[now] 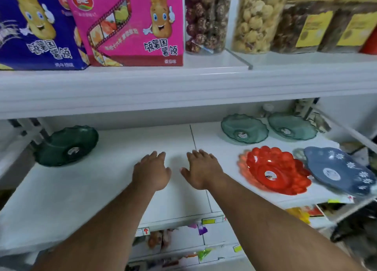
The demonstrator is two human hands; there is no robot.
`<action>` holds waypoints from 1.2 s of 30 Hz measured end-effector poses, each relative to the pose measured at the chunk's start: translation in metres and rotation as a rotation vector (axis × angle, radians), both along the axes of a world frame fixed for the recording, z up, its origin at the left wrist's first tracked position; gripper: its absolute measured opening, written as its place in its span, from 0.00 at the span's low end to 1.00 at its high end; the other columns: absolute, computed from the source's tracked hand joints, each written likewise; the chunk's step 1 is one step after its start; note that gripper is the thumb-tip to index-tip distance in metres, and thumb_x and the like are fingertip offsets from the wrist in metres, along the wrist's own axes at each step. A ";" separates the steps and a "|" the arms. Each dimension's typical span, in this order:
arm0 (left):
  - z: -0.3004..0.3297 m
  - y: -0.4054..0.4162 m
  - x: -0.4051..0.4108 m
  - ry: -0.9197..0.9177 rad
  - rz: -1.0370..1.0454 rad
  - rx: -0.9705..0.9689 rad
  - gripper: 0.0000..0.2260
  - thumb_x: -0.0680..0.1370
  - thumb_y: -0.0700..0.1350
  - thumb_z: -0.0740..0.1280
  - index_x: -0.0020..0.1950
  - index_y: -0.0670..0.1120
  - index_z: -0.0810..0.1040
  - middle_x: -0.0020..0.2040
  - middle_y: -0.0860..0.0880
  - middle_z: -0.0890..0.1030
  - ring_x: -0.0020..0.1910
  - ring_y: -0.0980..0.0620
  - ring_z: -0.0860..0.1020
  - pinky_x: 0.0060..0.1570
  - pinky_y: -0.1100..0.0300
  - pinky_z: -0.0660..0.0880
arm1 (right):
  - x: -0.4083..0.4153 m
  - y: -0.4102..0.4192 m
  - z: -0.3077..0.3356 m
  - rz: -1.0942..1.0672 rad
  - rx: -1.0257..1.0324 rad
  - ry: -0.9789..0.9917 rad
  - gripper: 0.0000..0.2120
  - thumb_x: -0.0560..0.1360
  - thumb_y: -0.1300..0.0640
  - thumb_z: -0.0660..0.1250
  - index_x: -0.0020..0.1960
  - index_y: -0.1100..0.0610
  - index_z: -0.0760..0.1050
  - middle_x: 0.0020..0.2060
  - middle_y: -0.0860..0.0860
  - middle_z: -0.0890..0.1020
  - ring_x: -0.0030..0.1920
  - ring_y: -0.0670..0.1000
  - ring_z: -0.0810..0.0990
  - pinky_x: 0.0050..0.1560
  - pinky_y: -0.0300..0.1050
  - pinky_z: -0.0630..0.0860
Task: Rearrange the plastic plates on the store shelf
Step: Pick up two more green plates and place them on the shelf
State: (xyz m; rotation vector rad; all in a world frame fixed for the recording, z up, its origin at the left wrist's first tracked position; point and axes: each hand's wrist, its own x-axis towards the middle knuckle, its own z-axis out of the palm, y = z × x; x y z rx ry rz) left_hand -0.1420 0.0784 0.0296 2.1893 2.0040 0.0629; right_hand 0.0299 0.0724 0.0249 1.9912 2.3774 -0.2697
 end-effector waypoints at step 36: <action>-0.012 -0.046 0.409 -0.076 -0.129 -0.004 0.28 0.78 0.58 0.58 0.77 0.53 0.62 0.78 0.49 0.63 0.74 0.44 0.65 0.69 0.46 0.66 | 0.429 -0.076 0.005 -0.266 0.039 0.138 0.32 0.79 0.39 0.55 0.74 0.59 0.64 0.74 0.60 0.69 0.72 0.63 0.68 0.68 0.57 0.69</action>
